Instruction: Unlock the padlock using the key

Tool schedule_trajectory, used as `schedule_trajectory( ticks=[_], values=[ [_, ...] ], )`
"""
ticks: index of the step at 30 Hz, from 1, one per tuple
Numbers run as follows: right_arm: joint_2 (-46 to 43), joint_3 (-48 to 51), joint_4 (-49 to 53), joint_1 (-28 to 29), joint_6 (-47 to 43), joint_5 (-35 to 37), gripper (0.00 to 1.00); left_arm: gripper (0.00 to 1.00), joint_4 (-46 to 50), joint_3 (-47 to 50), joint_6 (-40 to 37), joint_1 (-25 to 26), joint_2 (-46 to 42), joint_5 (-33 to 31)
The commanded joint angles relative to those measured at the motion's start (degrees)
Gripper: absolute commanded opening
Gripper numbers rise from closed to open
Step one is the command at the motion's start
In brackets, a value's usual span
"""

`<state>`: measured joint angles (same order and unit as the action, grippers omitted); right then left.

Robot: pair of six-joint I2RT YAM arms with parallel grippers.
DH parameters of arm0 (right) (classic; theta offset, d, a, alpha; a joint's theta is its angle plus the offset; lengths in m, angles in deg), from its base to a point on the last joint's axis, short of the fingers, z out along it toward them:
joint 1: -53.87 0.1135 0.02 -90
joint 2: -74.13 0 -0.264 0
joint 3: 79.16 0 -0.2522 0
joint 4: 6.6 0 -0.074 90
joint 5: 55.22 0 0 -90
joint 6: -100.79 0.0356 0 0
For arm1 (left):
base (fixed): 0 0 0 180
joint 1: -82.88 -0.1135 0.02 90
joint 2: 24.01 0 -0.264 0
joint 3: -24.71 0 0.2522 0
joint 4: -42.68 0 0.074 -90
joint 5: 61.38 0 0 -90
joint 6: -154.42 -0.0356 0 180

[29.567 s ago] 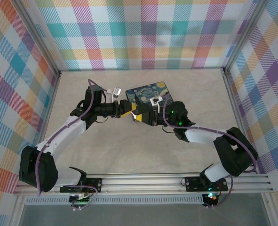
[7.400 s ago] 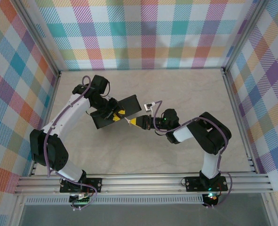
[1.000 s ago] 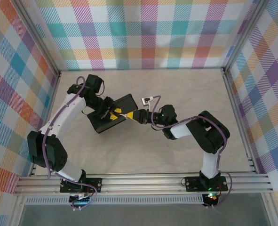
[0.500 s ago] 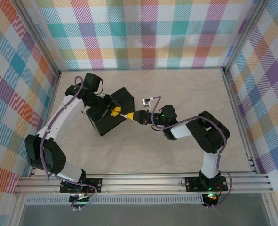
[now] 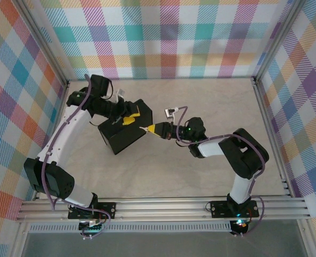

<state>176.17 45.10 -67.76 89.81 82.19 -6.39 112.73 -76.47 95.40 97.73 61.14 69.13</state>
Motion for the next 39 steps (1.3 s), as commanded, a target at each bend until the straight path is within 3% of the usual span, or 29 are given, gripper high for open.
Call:
schedule_trajectory(
  ticks=[1,5,10,19,39],
  values=[
    [-2.48,-0.37,1.17,-0.76,1.56,-2.29,0.0,0.41,-2.6,3.98,-12.15,-0.49,-3.33,5.13],
    [-4.13,-1.67,4.69,-1.14,1.56,-3.9,0.0,0.41,-9.27,8.79,-13.23,-0.46,-5.01,11.07],
    [-6.82,-2.71,10.22,-1.31,-0.37,-4.27,0.0,0.42,-11.09,10.92,-16.21,-0.45,-5.25,12.83],
    [-9.57,-3.18,13.74,-1.29,-1.6,-4.73,0.0,0.42,-9.5,11.51,-19.61,-0.56,-4.42,10.39],
    [-7.26,-6.31,12.24,-0.88,0.24,-5.35,0.0,0.34,-11.95,12.0,-18.59,-0.53,-4.03,14.25]
  ],
)
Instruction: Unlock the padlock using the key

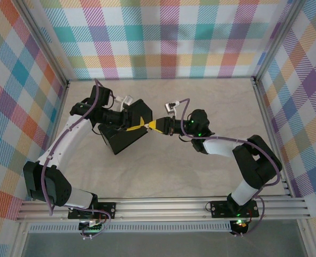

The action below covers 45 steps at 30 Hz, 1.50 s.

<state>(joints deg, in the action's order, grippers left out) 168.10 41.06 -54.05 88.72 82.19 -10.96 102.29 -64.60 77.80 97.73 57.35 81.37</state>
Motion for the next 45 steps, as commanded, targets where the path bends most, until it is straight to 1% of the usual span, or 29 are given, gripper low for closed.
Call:
schedule_trajectory(
  ticks=[1,11,17,23,28,30,32,33,37,45],
  values=[
    [1.06,-2.56,-1.41,0.26,0.3,-0.85,0.0,0.33,-1.5,0.09,-1.06,-0.53,-0.19,2.14],
    [2.18,-2.76,-1.93,0.61,0.7,-1.02,0.0,0.26,-0.71,0.28,-2.22,-0.53,0.22,2.26],
    [3.12,-3.11,-3.0,0.65,1.92,-1.28,0.0,0.19,-0.41,0.31,-2.99,-0.53,0.68,2.8],
    [3.35,-3.48,-3.01,0.66,2.18,-1.46,0.0,0.12,0.03,0.48,-3.81,-0.53,1.0,3.06],
    [3.19,-2.99,-2.95,0.66,1.91,-1.4,0.0,0.0,-0.89,1.4,-3.56,-0.53,0.9,3.07],
    [3.16,-2.52,-3.33,0.65,1.92,-1.33,0.04,0.0,-1.26,1.55,-3.37,-0.53,0.99,3.28],
    [3.1,-1.86,-3.95,0.42,2.37,-1.12,0.11,0.0,-1.36,1.59,-3.37,-0.57,0.99,3.23],
    [3.1,-1.38,-4.22,0.16,2.64,-0.93,0.17,0.0,-1.37,1.58,-3.37,-0.53,0.99,3.28],
    [2.46,0.95,-5.99,-0.88,2.87,-0.58,0.26,0.0,-1.2,1.53,-3.62,-0.55,0.73,3.58],
    [2.57,0.51,-5.91,0.08,2.49,-0.92,0.27,0.0,-1.85,2.37,-3.13,-0.53,0.46,3.76]
  ],
)
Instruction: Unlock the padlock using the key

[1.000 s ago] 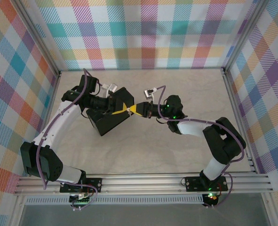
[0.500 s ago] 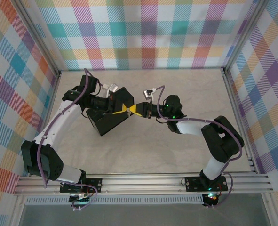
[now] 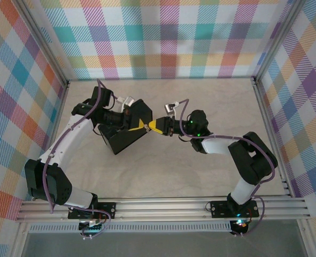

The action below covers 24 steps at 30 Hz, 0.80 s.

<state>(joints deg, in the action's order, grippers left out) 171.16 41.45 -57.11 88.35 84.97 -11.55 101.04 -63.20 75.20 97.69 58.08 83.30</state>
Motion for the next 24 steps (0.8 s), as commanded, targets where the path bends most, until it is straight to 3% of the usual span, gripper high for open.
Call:
schedule_trajectory(
  ticks=[1,15,24],
  values=[
    [-0.32,-0.2,-2.83,0.69,-0.33,-0.32,0.27,0.0,-0.72,1.07,-0.42,-0.48,-0.27,1.88],
    [2.35,-2.19,-4.1,2.16,0.96,-0.61,0.26,0.0,-1.36,1.16,0.11,-0.48,-0.17,2.27],
    [3.32,-3.28,-5.16,2.52,1.84,-0.73,0.18,0.0,-1.22,1.47,-0.24,-0.48,-0.58,2.86]
  ],
)
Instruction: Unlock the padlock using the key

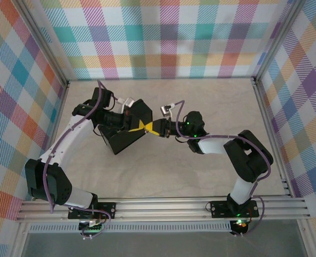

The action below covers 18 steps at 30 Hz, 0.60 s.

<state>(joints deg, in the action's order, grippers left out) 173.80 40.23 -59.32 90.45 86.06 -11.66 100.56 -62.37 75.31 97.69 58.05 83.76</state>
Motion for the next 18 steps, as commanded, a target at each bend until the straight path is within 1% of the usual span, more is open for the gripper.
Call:
schedule_trajectory(
  ticks=[1,10,11,12,14,15,16,18],
  values=[
    [0.84,-2.24,-3.2,0.42,0.87,-0.73,0.17,0.0,-0.61,0.69,-0.43,-0.48,-0.58,2.35],
    [1.27,-1.22,-6.66,0.42,2.71,-0.97,0.0,0.0,0.16,0.21,-0.88,-0.57,-0.28,1.38],
    [1.15,-0.91,-6.38,0.42,2.61,-0.72,0.0,0.03,0.31,0.04,-0.88,-0.57,-0.24,1.1],
    [0.92,-0.79,-5.96,0.42,2.37,-0.69,0.0,0.11,0.59,-0.19,-0.88,-0.57,-0.24,0.67],
    [0.16,0.04,-3.37,0.34,1.01,0.22,0.0,0.32,1.88,-1.04,-1.29,-0.57,-0.4,-1.13],
    [-0.15,0.49,-1.99,0.33,-0.01,0.37,0.0,0.39,2.55,-1.48,-1.63,-0.57,-0.56,-2.12],
    [-0.51,0.9,-0.51,0.25,-0.99,0.69,0.0,0.44,3.19,-1.84,-1.99,-0.57,-0.88,-3.17],
    [-0.53,1.39,0.25,-0.09,-1.48,0.8,0.0,0.5,4.52,-2.75,-2.7,-0.65,-1.15,-5.06]
  ],
)
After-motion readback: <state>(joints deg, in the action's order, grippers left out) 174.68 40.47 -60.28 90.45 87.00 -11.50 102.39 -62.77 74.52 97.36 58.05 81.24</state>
